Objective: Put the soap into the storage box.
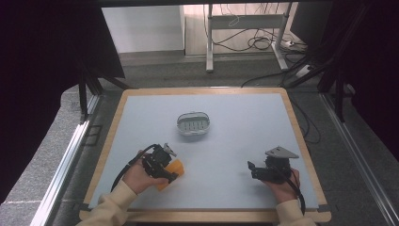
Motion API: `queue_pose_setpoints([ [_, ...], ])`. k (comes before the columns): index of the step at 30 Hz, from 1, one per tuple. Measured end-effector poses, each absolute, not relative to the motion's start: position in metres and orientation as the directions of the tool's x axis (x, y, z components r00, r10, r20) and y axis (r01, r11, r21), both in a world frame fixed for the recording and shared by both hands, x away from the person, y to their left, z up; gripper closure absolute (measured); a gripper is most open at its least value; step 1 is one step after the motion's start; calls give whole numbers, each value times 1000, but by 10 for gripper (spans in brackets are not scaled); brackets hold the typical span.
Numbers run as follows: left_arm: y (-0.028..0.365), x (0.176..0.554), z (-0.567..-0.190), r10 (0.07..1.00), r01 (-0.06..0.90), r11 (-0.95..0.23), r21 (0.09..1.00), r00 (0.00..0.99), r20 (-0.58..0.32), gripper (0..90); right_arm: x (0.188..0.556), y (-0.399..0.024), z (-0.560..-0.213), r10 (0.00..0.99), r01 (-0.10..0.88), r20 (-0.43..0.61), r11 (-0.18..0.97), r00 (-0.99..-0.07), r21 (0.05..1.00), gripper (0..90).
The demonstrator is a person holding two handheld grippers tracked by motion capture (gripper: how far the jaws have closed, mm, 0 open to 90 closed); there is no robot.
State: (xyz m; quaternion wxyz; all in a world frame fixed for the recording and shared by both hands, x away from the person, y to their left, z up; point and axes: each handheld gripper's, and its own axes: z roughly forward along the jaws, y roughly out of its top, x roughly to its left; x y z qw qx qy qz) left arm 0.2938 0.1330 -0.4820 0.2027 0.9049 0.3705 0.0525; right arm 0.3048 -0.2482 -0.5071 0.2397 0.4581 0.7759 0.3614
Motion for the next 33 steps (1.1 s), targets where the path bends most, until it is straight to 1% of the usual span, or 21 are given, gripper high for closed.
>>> queue_pose_setpoints([
  [2,131,295,-487,684,647,-665,374,728,-43,426,305,-248,-508,885,543,-40,319,-463,776,109],
  [6,129,295,-491,683,652,-671,354,729,-50,473,305,-248,-508,888,548,-54,328,-456,769,109],
  [7,129,295,-491,683,652,-671,354,729,-50,506,305,-248,-508,888,548,-54,328,-456,769,109],
  [8,129,295,-492,684,653,-672,350,728,-45,506,305,-248,-508,889,549,-55,329,-455,768,109],
  [9,129,295,-492,683,652,-674,348,729,-43,576,306,-248,-508,890,554,-54,328,-452,765,109],
  [11,128,295,-493,682,650,-679,341,731,-35,615,306,-248,-508,891,555,-54,327,-451,764,110],
  [18,127,297,-492,672,644,-690,330,739,-37,621,306,-249,-509,898,563,-64,327,-434,759,110],
  [21,127,296,-489,665,635,-696,336,746,-35,623,306,-249,-508,898,566,-65,328,-434,756,111],
  [22,128,296,-486,660,632,-692,349,749,-48,624,306,-249,-508,898,564,-66,328,-435,758,112],
  [33,133,298,-465,636,601,-703,380,771,-44,624,306,-248,-508,899,566,-67,329,-433,756,112],
])
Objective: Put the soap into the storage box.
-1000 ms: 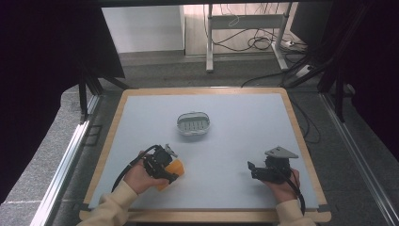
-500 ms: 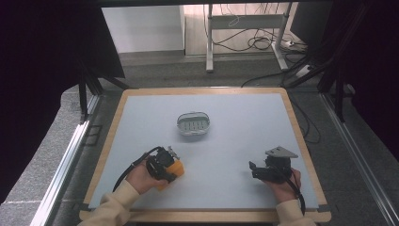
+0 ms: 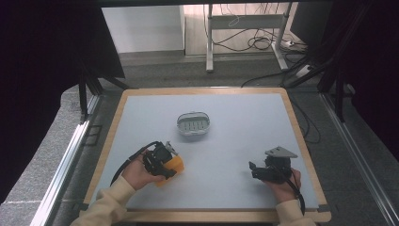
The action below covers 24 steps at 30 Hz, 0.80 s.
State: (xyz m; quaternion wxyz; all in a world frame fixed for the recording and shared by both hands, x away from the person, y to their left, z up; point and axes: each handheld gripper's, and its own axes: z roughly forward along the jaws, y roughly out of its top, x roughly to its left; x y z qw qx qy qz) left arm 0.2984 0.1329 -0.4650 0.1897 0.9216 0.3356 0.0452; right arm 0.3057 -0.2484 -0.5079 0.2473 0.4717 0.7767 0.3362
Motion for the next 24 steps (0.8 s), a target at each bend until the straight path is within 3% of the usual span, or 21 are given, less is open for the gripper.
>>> queue_pose_setpoints([
  [24,140,312,-439,611,556,-721,413,791,3,624,306,-249,-508,896,564,-73,337,-438,754,113],
])
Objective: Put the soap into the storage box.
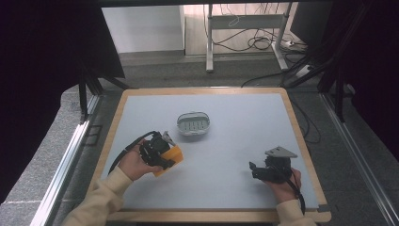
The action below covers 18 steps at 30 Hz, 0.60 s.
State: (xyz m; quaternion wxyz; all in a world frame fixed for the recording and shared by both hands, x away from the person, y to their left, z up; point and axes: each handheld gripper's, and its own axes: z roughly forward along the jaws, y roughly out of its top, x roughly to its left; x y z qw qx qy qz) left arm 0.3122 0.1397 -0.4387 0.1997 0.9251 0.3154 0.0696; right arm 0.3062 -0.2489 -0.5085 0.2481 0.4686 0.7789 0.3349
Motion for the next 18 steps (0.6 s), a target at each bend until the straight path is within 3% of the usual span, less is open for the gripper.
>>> queue_pose_setpoints([
  [18,144,322,-429,608,550,-722,421,794,6,624,306,-249,-508,896,560,-79,340,-437,756,115],
])
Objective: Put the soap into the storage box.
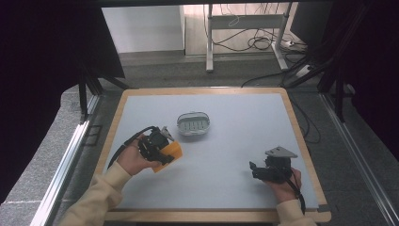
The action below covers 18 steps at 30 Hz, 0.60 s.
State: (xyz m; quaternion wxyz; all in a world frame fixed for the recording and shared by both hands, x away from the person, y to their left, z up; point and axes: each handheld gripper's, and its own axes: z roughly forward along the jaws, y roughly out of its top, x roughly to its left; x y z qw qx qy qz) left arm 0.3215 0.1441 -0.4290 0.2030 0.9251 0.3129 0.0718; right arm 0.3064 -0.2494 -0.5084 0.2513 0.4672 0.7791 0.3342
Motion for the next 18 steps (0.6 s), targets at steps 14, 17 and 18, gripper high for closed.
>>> queue_pose_setpoints([
  [14,143,332,-422,603,542,-730,416,798,17,624,307,-249,-508,894,558,-86,347,-439,754,115],
  [17,142,333,-420,598,537,-731,421,801,16,625,307,-249,-509,893,559,-90,352,-441,751,115],
  [18,141,334,-420,595,533,-732,424,804,16,625,307,-249,-508,894,559,-89,350,-440,751,115],
])
